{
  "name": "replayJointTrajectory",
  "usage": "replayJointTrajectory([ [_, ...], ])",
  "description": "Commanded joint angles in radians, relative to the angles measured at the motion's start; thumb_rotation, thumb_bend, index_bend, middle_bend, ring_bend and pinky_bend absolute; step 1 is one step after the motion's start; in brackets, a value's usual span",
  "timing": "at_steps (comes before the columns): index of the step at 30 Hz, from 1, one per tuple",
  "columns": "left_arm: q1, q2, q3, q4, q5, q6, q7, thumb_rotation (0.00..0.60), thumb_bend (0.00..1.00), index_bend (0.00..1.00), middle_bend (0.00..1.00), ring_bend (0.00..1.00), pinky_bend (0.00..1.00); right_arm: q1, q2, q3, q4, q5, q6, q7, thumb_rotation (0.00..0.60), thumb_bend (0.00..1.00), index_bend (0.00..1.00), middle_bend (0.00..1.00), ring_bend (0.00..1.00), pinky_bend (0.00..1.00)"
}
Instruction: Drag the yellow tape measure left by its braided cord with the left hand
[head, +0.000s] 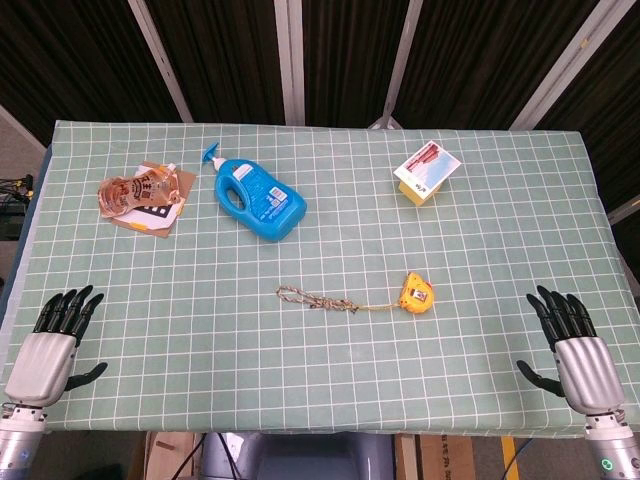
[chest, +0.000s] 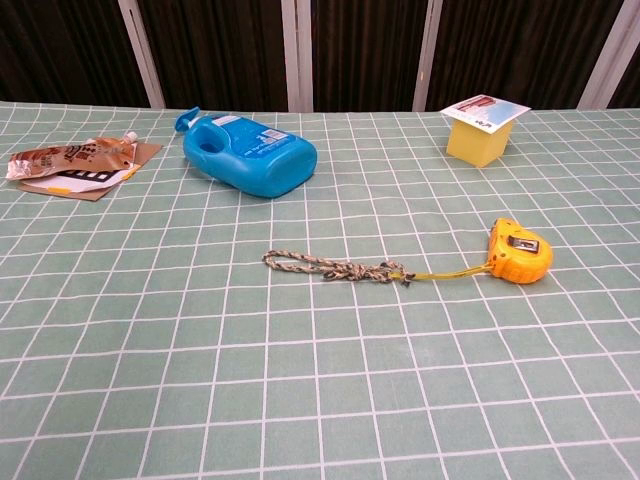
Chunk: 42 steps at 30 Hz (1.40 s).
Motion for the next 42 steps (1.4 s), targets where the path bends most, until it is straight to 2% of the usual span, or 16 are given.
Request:
replayJointTrajectory([
  [1, 0.000, 0.000, 0.000, 0.000, 0.000, 0.000, 0.000, 0.600, 0.00, 0.00, 0.00, 0.00, 0.00, 0.000, 0.000, 0.000, 0.000, 0.000, 0.000, 0.000, 0.600, 0.22, 0.00, 0.00, 0.00, 0.00],
  [20, -0.018, -0.001, -0.011, -0.002, -0.009, -0.024, 0.002, 0.600, 0.00, 0.00, 0.00, 0.00, 0.00, -0.003, 0.004, 0.002, -0.006, 0.011, -0.004, 0.004, 0.600, 0.22, 0.00, 0.00, 0.00, 0.00],
  [25, -0.060, 0.011, -0.035, -0.021, -0.003, -0.062, 0.022, 0.600, 0.00, 0.00, 0.00, 0.00, 0.00, -0.003, 0.005, 0.000, -0.008, 0.011, -0.006, 0.008, 0.600, 0.22, 0.00, 0.00, 0.00, 0.00],
  [30, -0.158, 0.031, -0.089, -0.083, -0.012, -0.169, 0.085, 0.600, 0.02, 0.01, 0.00, 0.00, 0.00, -0.001, 0.007, 0.002, -0.010, 0.015, -0.010, 0.016, 0.600, 0.22, 0.00, 0.00, 0.00, 0.00],
  [35, -0.261, 0.009, -0.148, -0.132, -0.087, -0.305, 0.150, 0.600, 0.06, 0.14, 0.00, 0.00, 0.00, 0.000, 0.007, 0.000, -0.011, 0.012, -0.011, 0.017, 0.600, 0.22, 0.00, 0.00, 0.00, 0.00],
  [42, -0.400, -0.111, -0.235, -0.150, -0.256, -0.444, 0.287, 0.600, 0.17, 0.30, 0.00, 0.00, 0.00, 0.001, 0.011, 0.002, -0.012, 0.023, -0.018, 0.034, 0.600, 0.22, 0.00, 0.00, 0.00, 0.00],
])
